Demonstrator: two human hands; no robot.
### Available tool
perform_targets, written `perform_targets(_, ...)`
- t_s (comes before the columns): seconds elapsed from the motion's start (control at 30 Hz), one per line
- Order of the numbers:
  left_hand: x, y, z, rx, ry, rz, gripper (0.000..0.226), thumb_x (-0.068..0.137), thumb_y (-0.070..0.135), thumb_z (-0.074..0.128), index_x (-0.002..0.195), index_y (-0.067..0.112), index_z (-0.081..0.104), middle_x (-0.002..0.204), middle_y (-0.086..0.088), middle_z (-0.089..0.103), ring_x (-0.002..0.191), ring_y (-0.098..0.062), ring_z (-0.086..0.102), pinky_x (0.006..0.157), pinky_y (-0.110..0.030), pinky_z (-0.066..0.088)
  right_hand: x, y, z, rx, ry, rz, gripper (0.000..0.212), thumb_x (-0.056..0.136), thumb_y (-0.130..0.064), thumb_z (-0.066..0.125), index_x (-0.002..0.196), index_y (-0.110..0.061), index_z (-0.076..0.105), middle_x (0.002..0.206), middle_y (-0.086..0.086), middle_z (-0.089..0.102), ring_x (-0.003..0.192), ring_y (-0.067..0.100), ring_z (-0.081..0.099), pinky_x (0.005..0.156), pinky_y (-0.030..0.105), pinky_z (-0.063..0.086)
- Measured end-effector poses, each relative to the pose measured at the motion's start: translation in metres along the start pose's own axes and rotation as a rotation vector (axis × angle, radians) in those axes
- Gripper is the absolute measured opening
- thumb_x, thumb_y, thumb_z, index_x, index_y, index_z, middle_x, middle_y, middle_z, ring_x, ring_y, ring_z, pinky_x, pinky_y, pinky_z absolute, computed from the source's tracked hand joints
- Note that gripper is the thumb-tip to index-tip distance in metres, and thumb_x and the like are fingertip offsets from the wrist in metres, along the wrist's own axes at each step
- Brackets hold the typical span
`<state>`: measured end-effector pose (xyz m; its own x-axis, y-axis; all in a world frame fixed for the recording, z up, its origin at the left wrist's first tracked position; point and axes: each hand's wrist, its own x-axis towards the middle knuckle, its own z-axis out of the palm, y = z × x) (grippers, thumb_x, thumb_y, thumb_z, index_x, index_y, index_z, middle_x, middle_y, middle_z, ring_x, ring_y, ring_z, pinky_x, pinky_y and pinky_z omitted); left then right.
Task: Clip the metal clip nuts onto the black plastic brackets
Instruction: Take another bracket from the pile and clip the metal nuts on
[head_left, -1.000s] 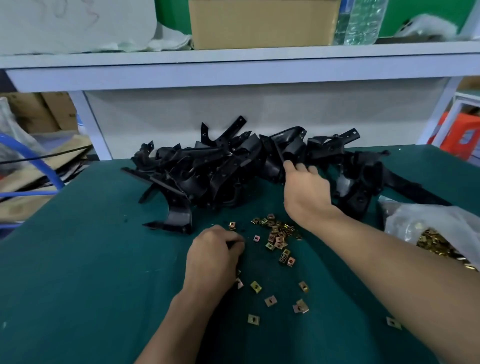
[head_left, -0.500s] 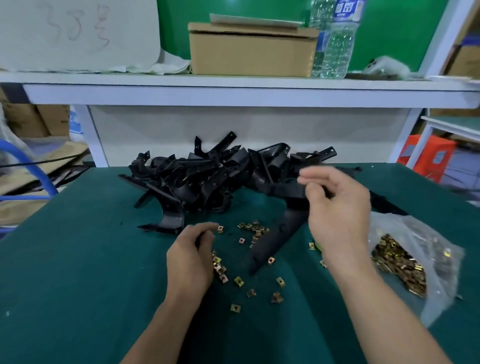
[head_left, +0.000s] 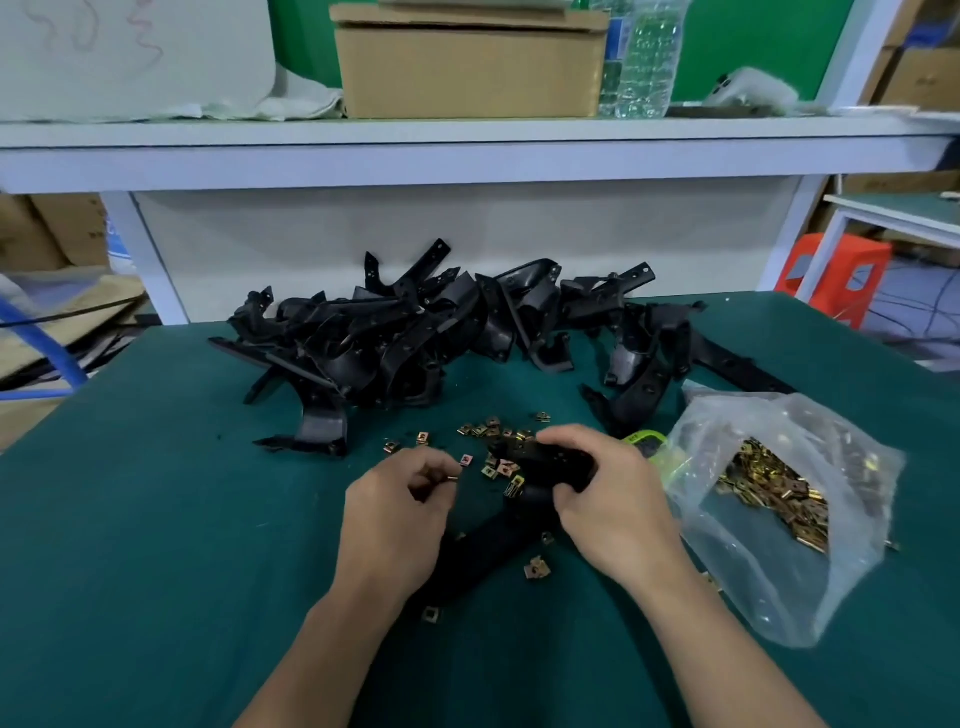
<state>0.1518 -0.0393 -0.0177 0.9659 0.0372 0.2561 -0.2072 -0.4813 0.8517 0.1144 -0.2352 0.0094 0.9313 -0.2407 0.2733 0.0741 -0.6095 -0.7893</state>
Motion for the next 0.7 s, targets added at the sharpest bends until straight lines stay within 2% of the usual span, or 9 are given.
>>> perform_targets(0.07,0.001,0.001,0.001,-0.045,0.023,0.016,0.035,0.089,0.011,0.075,0.085,0.045,0.071,0.087,0.029,0.068,0.086,0.008,0.063,0.069,-0.002,0.043,0.001,0.003,0.001,0.065,-0.035,0.001,0.062,0.080,0.013,0.061,0.093,-0.047,0.073,0.097,-0.035,0.069,0.102,-0.018,0.058,0.084,0.001,0.043)
perform_targets(0.13,0.000,0.002,0.002,-0.082,0.012,0.027,0.037,0.095,0.014,0.069,0.092,0.051,0.067,0.090,0.027,0.067,0.085,0.003,0.063,0.069,-0.005,0.044,0.002,0.004,0.000,0.238,-0.083,0.062,0.066,0.077,0.019,0.055,0.096,-0.041,0.077,0.100,-0.025,0.073,0.107,-0.005,0.064,0.094,0.018,0.051)
perform_targets(0.2,-0.001,0.003,0.003,-0.093,-0.002,0.010,0.037,0.098,0.017,0.064,0.092,0.054,0.066,0.085,0.023,0.068,0.074,0.001,0.062,0.061,-0.009,0.045,0.003,0.007,-0.002,0.422,-0.100,0.153,0.074,0.076,0.020,0.055,0.106,-0.045,0.075,0.097,-0.014,0.076,0.098,0.007,0.070,0.086,0.027,0.058)
perform_targets(0.27,-0.001,0.004,0.004,-0.114,0.017,-0.030,0.037,0.099,0.020,0.063,0.088,0.055,0.066,0.076,0.019,0.070,0.062,0.002,0.061,0.053,-0.011,0.044,0.001,0.012,-0.004,0.659,-0.133,0.232,0.077,0.079,0.019,0.059,0.119,-0.046,0.071,0.087,-0.003,0.077,0.083,0.016,0.071,0.077,0.028,0.058)
perform_targets(0.37,0.000,0.007,0.002,-0.251,0.045,-0.067,0.027,0.099,0.018,0.063,0.087,0.042,0.070,0.076,0.012,0.075,0.069,-0.002,0.071,0.065,-0.020,0.054,-0.002,0.016,-0.005,0.955,-0.220,0.307,0.060,0.085,0.017,0.063,0.126,-0.026,0.070,0.082,0.008,0.072,0.078,0.021,0.067,0.074,0.026,0.055)
perform_targets(0.43,0.000,0.009,0.000,-0.386,0.024,-0.115,0.023,0.097,0.014,0.066,0.086,0.032,0.075,0.081,0.005,0.078,0.076,-0.012,0.076,0.073,-0.033,0.060,0.000,0.017,-0.004,1.014,-0.220,0.361,0.043,0.089,0.011,0.061,0.122,-0.016,0.070,0.089,0.007,0.074,0.082,0.020,0.070,0.076,0.029,0.055)
perform_targets(0.5,-0.004,0.011,-0.001,-0.450,-0.039,-0.149,0.021,0.090,0.014,0.076,0.085,0.034,0.080,0.081,0.000,0.079,0.079,-0.021,0.077,0.074,-0.037,0.063,0.002,0.016,-0.002,1.073,-0.199,0.407,0.031,0.091,0.005,0.062,0.116,-0.013,0.069,0.098,0.009,0.075,0.086,0.020,0.072,0.078,0.034,0.054)
perform_targets(0.6,-0.008,0.014,-0.002,-0.494,-0.112,-0.162,0.017,0.079,0.016,0.086,0.085,0.031,0.083,0.077,-0.006,0.078,0.074,-0.028,0.074,0.067,-0.029,0.062,0.005,0.013,-0.001,1.134,-0.217,0.465,0.022,0.095,-0.002,0.057,0.109,-0.016,0.067,0.096,0.007,0.074,0.079,0.020,0.069,0.068,0.034,0.054)
perform_targets(0.7,-0.009,0.018,-0.005,-0.551,-0.114,-0.183,0.012,0.077,0.018,0.088,0.084,0.026,0.083,0.072,-0.009,0.076,0.061,-0.020,0.071,0.057,-0.021,0.055,0.006,0.012,-0.002,1.199,-0.275,0.524,0.021,0.096,-0.003,0.050,0.101,-0.017,0.064,0.088,0.008,0.070,0.072,0.025,0.065,0.069,0.042,0.047)
